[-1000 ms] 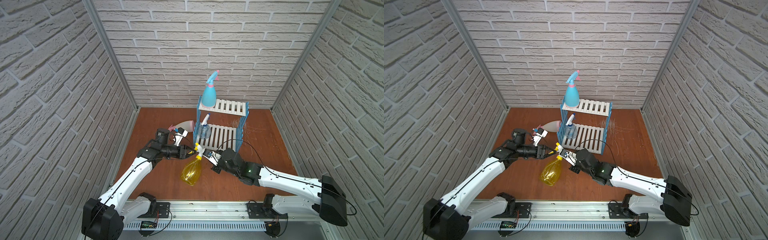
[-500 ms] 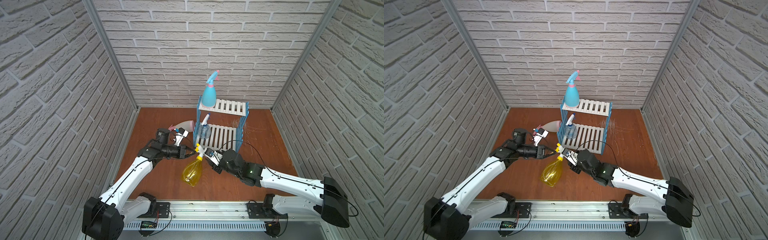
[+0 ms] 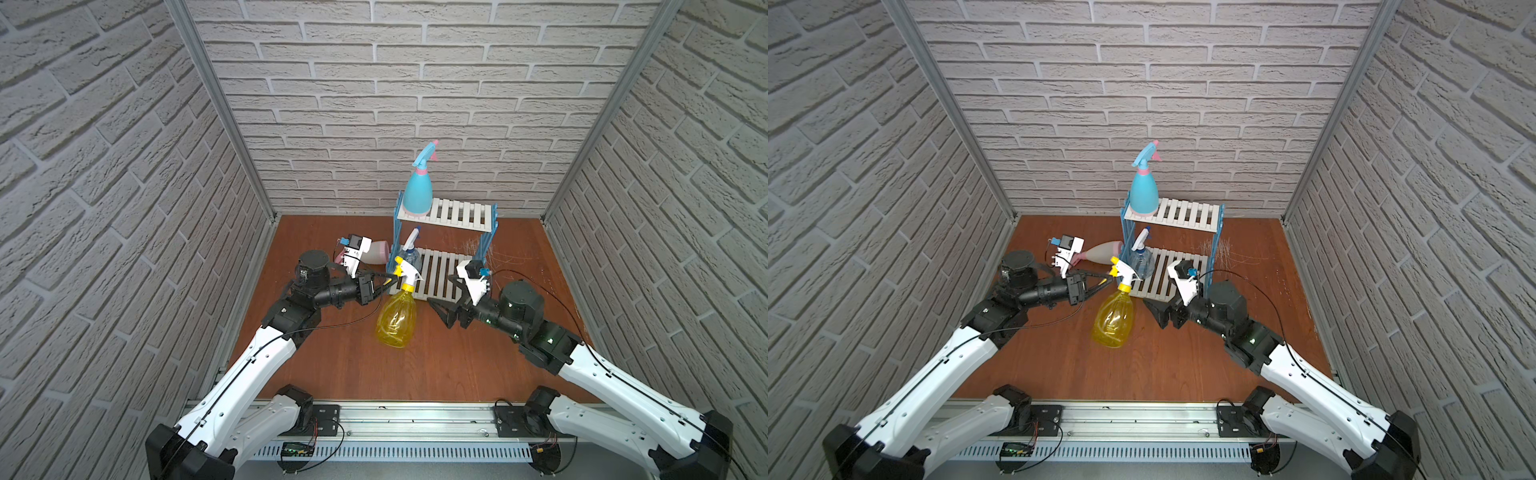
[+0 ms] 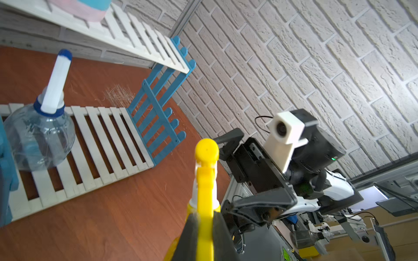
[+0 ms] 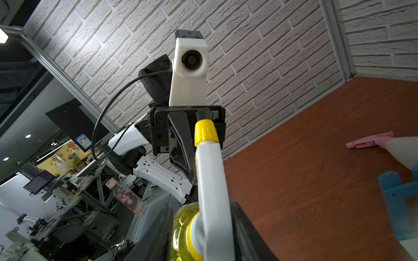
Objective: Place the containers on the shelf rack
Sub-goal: 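Pick up a container from the center of the board.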
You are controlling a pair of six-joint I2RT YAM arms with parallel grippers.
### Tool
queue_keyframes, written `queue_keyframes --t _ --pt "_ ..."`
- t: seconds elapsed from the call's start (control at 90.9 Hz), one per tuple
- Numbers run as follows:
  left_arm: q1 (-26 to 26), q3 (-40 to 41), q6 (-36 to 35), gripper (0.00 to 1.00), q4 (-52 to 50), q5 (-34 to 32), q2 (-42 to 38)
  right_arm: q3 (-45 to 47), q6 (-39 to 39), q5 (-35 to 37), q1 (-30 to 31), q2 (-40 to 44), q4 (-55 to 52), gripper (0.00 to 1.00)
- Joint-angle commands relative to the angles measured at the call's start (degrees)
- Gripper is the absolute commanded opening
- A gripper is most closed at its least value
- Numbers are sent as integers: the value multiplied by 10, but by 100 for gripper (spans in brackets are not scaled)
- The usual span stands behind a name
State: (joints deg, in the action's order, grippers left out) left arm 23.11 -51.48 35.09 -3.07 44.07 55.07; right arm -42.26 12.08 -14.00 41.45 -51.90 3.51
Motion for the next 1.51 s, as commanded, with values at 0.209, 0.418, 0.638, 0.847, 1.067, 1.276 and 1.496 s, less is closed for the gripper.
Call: queue_keyframes --t 0.209,0.418,0.638,0.847,1.067,1.276,1.496 --pt "30 -50 -11 0 82 60 20 -98 218 -364 -57 -82 148 99" --pt "42 -62 -29 0 61 80 20 -110 252 -398 -72 -94 191 73" --pt "50 -67 -28 0 57 95 22 -124 263 -432 -76 -96 195 50" --pt "52 -65 -31 0 49 99 24 -121 257 -428 -79 -87 196 35" --pt "51 -61 -33 0 49 95 24 -113 252 -426 -80 -81 195 16" --pt "52 -61 -55 0 17 38 26 -106 213 -401 -80 -70 156 3" --pt "47 -54 -82 70 -17 -37 17 -105 131 -331 -80 -49 45 3"
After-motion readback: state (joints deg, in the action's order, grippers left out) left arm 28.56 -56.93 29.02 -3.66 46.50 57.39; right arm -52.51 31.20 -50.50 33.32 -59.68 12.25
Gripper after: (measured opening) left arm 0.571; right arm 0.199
